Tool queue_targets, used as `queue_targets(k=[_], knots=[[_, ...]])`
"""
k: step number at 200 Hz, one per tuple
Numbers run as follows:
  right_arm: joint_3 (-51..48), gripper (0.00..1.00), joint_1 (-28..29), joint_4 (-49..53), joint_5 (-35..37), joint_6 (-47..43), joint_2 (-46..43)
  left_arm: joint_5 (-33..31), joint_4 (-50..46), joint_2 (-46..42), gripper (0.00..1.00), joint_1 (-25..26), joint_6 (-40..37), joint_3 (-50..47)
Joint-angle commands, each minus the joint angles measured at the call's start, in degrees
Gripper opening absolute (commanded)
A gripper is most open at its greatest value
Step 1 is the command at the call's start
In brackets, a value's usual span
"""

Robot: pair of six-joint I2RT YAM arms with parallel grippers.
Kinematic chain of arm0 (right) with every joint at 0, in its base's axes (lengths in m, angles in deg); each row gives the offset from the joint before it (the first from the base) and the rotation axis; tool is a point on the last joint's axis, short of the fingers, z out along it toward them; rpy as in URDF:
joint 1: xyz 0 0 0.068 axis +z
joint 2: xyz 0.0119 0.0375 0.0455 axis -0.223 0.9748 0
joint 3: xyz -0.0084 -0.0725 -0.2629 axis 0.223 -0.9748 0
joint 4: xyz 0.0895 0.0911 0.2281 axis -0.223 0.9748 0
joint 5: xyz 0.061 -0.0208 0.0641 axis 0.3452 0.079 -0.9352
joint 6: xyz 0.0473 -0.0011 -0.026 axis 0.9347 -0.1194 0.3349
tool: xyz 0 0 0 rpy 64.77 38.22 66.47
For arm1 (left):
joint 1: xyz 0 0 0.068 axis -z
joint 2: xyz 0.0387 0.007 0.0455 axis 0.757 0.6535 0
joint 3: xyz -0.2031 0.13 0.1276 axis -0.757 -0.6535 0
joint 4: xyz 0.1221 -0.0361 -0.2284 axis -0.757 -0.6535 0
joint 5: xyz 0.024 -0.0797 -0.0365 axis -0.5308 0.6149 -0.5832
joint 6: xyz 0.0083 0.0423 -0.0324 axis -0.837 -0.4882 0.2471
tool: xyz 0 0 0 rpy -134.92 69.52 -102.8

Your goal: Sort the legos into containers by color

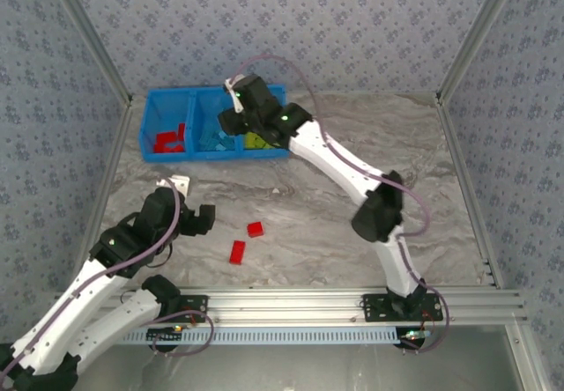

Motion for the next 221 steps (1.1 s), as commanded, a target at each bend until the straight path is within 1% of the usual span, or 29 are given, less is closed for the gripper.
queue_targets(k=[1, 17, 35, 45, 58, 62, 76, 90, 106, 122, 141, 162, 196, 205, 221], knots=[[-16.2, 0.56, 1.1, -2.4, -3.9, 0.4, -13.3, 7.8, 1.0, 1.9, 0.99, -0.2, 5.2, 0.5], [-29.0, 0.58, 1.6, -4.5, -4.8, 2.9, -23.5, 12.9, 3.7, 4.3, 0.99, -0.1, 9.3, -0.2], [-41.7, 0.64, 2.9, -5.8, -5.4, 6.5, -34.5, 14.8, 7.0, 8.7, 0.99, 1.7, 14.8, -1.2], [-48.3, 0.67, 4.2, -6.6, -4.7, 8.7, -40.0, 14.0, 9.1, 11.6, 0.98, 3.8, 17.2, -2.0], [-54.5, 0.71, 6.2, -7.1, -3.1, 11.9, -46.3, 11.3, 13.8, 16.0, 0.94, 7.1, 20.9, -3.1], [-58.0, 0.73, 6.8, -7.1, -2.5, 13.0, -48.0, 10.5, 14.8, 17.6, 0.93, 8.0, 21.9, -3.2], [-63.9, 0.77, 8.6, -6.7, -0.4, 16.8, -52.7, 8.4, 17.3, 24.0, 0.91, 10.8, 25.5, -2.7], [-68.1, 0.82, 10.4, -5.8, 1.3, 20.3, -56.2, 5.4, 18.4, 30.3, 0.91, 13.3, 27.1, -1.3], [-71.0, 0.85, 11.6, -4.0, 3.3, 22.8, -58.4, 1.7, 18.9, 36.2, 0.91, 15.1, 29.7, -0.1], [-72.4, 0.87, 11.8, -2.3, 4.8, 24.1, -59.1, 0.2, 20.5, 40.5, 0.91, 15.3, 33.1, -0.3], [-72.6, 0.88, 11.8, -1.5, 6.0, 24.2, -59.1, 2.1, 24.3, 43.9, 0.91, 15.4, 34.7, -1.1], [-72.3, 0.89, 11.7, -1.9, 6.7, 23.4, -58.6, 3.3, 28.5, 45.7, 0.90, 15.6, 35.3, -2.2], [-71.2, 0.89, 11.5, -2.3, 6.5, 22.3, -56.5, 5.3, 31.7, 48.0, 0.90, 15.5, 35.7, -2.5], [-70.8, 0.90, 11.5, -2.2, 6.3, 22.2, -55.9, 5.3, 31.6, 48.6, 0.87, 15.6, 36.4, -2.6], [-70.5, 0.90, 11.5, -2.3, 5.9, 22.3, -55.2, 5.3, 31.2, 49.2, 0.77, 15.6, 37.5, -3.1]])
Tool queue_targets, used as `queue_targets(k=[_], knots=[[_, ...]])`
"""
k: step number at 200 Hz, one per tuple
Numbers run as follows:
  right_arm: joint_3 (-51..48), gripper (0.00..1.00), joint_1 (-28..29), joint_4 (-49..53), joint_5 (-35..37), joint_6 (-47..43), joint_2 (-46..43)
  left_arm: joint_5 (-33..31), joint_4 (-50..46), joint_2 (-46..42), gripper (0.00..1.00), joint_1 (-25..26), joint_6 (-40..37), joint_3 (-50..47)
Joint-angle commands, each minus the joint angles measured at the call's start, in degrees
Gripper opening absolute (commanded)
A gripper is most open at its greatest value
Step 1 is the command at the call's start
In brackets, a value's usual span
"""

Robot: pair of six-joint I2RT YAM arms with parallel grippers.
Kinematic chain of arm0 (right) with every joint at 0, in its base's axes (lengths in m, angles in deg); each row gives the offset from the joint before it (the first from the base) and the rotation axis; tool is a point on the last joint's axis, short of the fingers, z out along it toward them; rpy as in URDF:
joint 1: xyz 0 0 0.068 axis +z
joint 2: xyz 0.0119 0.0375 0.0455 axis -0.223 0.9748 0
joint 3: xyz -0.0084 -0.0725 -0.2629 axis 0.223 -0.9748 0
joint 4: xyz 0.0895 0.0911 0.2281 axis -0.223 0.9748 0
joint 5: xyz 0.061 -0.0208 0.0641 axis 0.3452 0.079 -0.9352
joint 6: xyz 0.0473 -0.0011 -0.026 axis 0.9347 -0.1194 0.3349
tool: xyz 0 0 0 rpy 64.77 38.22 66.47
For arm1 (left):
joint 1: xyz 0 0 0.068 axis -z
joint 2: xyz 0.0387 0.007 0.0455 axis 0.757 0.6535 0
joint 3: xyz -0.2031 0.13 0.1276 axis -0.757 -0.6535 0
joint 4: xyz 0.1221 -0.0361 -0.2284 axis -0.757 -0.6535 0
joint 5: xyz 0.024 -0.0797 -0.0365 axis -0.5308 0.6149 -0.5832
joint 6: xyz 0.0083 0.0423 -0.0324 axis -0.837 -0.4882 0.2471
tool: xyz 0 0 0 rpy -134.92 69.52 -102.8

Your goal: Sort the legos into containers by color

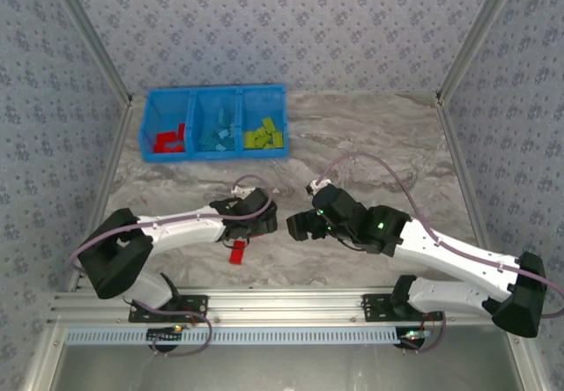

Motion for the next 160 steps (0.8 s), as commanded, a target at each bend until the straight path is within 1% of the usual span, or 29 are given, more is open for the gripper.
queue_targets(k=[1, 12, 38, 75, 94, 106, 117, 128, 153, 160], knots=[[1.8, 0.90, -0.1, 0.4, 0.9, 0.2, 1.1, 0.5, 1.2, 1.1, 0.76, 0.3, 2.7, -0.8], [1.8, 0.90, -0.1, 0.4, 0.6, 0.3, 1.4, 0.6, 1.0, 1.1, 0.70, 0.3, 3.5, -1.3], [1.5, 0.90, 0.0, -0.2, -0.3, 0.8, 1.3, 0.8, 0.2, 0.3, 0.60, 0.7, 3.6, -2.3], [1.8, 0.91, 0.0, -0.8, -1.8, 1.3, 2.5, 1.1, -1.1, 0.2, 0.48, 0.9, 3.5, -3.0], [2.2, 0.91, 0.1, -1.0, -2.1, 1.6, 3.3, 0.7, -0.7, -1.3, 0.38, 1.1, 4.1, -3.7], [2.3, 0.90, 0.1, -1.5, -2.5, 1.6, 3.5, 0.0, -1.1, -3.2, 0.35, 1.0, 4.2, -4.0], [2.5, 0.91, 0.2, -2.1, -3.0, 1.6, 3.5, -1.9, -2.6, -5.7, 0.33, 1.0, 3.8, -3.4], [2.8, 0.90, 0.3, -2.4, -2.9, 1.5, 3.5, -5.6, -5.1, -8.9, 0.32, 1.0, 3.2, -2.3], [3.2, 0.91, 0.3, -2.2, 1.0, 2.4, 2.6, -16.4, -12.1, -15.4, 0.31, 0.4, 0.2, 1.2], [3.2, 0.91, 0.2, -2.5, 1.8, 2.4, 2.3, -17.8, -13.0, -16.8, 0.31, -0.7, -1.1, 1.9]])
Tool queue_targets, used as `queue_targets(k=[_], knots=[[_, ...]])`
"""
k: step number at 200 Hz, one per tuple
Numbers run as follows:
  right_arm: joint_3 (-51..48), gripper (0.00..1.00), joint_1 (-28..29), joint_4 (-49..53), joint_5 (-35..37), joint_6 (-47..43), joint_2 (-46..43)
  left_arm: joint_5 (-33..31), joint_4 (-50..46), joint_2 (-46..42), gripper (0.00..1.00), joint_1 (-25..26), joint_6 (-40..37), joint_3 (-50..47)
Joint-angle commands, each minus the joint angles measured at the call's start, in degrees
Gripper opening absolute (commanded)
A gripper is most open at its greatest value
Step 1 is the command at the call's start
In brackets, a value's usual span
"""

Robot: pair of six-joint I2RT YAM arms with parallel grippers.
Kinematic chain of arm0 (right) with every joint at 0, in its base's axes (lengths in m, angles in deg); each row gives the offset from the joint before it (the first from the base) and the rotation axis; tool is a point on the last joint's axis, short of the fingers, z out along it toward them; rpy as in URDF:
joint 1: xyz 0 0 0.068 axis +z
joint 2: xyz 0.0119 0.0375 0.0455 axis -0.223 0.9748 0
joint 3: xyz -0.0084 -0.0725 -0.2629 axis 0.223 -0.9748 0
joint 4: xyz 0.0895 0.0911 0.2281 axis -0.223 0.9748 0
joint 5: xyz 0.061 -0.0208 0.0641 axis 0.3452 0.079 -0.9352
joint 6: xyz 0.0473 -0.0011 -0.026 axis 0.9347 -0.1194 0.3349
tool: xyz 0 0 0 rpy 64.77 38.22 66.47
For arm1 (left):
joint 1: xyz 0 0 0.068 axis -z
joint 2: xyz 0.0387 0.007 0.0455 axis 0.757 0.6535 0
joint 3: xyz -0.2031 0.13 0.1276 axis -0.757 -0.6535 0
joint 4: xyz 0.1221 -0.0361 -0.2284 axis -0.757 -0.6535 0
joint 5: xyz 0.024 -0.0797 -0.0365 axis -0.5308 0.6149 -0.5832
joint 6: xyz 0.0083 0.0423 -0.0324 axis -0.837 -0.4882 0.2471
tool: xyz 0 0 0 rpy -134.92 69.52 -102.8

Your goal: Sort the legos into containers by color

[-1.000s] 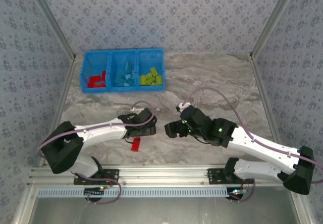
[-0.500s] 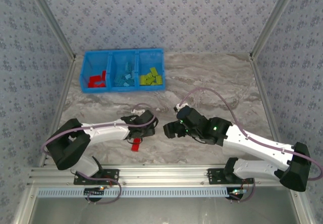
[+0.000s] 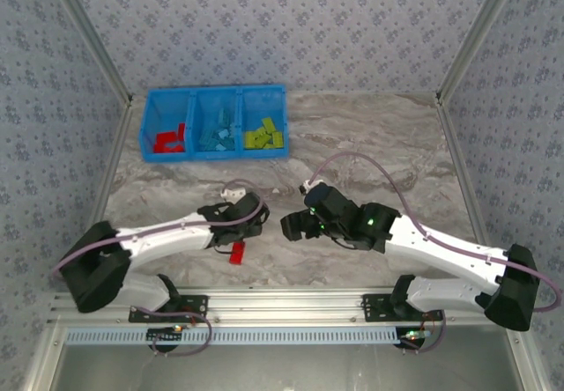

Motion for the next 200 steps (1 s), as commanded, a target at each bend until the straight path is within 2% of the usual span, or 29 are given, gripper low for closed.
queue_targets(k=[1, 25, 53, 78, 107, 132, 172, 183, 200], knots=[[1.9, 0.91, 0.2, -0.8, 3.3, 1.5, -1.1, -11.1, -7.1, -5.8, 0.31, -1.6, -3.5, 4.3], [1.7, 0.91, 0.1, -1.9, 4.9, 1.5, -2.0, -12.2, -5.0, -10.0, 0.30, -10.0, -9.9, 5.6], [1.7, 0.92, -0.1, -1.0, 7.6, 3.8, -2.4, -9.6, 1.9, -10.5, 0.28, -24.4, -16.2, 8.8], [2.0, 0.92, -0.4, 0.6, 8.9, 4.4, -3.1, -4.4, 4.4, -4.0, 0.27, -36.7, -18.0, 16.2], [2.5, 0.93, -0.9, 1.5, 9.0, 4.3, -4.6, 3.1, 4.5, 9.7, 0.27, -46.1, -18.3, 28.4], [4.7, 0.94, -1.5, 4.1, 9.3, 2.8, -5.5, 8.9, 2.3, 22.4, 0.27, -51.2, -17.3, 40.6], [5.2, 0.95, -2.8, 6.2, 10.6, 0.0, -8.1, 12.8, 0.8, 38.7, 0.29, -55.7, -18.0, 56.6], [4.8, 0.96, -3.5, 6.2, 10.6, -0.3, -8.8, 13.5, -1.6, 43.0, 0.34, -56.4, -18.5, 61.7], [3.9, 0.97, -4.8, 6.2, 10.6, -0.5, -9.8, 14.1, -3.5, 47.1, 0.50, -56.8, -19.2, 66.9]])
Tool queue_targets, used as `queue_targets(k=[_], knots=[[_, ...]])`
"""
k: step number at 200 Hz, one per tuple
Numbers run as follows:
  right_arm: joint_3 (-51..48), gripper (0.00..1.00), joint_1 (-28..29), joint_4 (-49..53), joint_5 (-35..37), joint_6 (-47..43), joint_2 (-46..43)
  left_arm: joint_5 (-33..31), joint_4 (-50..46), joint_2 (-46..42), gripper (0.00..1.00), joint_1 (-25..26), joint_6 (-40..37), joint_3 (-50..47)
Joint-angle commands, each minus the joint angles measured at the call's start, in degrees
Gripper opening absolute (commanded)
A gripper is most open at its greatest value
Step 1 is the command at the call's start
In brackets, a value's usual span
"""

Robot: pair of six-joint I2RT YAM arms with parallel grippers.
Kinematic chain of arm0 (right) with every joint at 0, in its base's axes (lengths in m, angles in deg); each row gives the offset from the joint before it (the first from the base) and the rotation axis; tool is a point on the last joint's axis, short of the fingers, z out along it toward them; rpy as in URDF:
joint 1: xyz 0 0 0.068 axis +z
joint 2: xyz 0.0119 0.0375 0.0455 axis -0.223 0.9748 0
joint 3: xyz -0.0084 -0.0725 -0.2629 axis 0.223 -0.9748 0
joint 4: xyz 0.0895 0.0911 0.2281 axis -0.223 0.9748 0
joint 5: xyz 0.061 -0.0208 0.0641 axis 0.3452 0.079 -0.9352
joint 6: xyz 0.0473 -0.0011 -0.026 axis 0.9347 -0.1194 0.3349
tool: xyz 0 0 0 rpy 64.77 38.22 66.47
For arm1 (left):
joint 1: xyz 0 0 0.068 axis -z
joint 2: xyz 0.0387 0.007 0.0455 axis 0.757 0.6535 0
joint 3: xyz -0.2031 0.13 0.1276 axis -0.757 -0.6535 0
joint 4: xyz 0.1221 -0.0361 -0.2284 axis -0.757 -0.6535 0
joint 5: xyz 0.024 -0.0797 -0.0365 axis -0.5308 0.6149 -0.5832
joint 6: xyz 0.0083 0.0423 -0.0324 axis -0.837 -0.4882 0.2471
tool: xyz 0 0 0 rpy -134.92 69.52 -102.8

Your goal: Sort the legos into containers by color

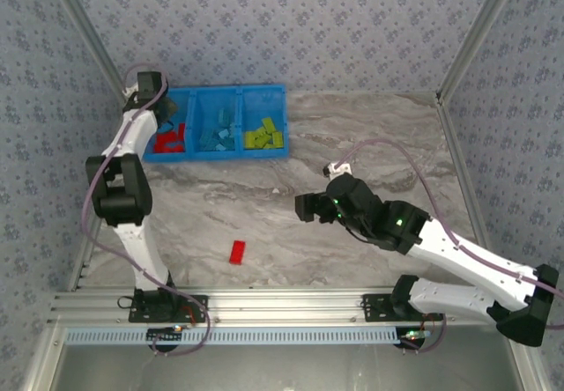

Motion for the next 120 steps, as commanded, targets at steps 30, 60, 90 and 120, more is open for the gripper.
queue_targets(k=[30, 60, 90, 120], knots=[[-1.4, 0.97, -3.7, 1.5, 0.2, -1.4, -3.1, 5.1, -6.5, 4.9, 0.59, -0.5, -1.6, 10.5], [-1.9, 0.97, -4.4, 1.3, -0.6, -1.1, -3.5, 5.0, -5.8, -3.9, 0.61, 0.8, 0.5, 4.6], [-2.6, 0.97, -4.4, 0.9, -1.2, -0.6, -4.1, 3.8, -7.6, -19.3, 0.63, 4.9, -0.2, -8.7], [-3.3, 0.98, -4.5, 0.1, -1.2, -0.3, -4.4, 0.1, -6.3, -38.6, 0.62, 15.8, -3.0, -29.6]])
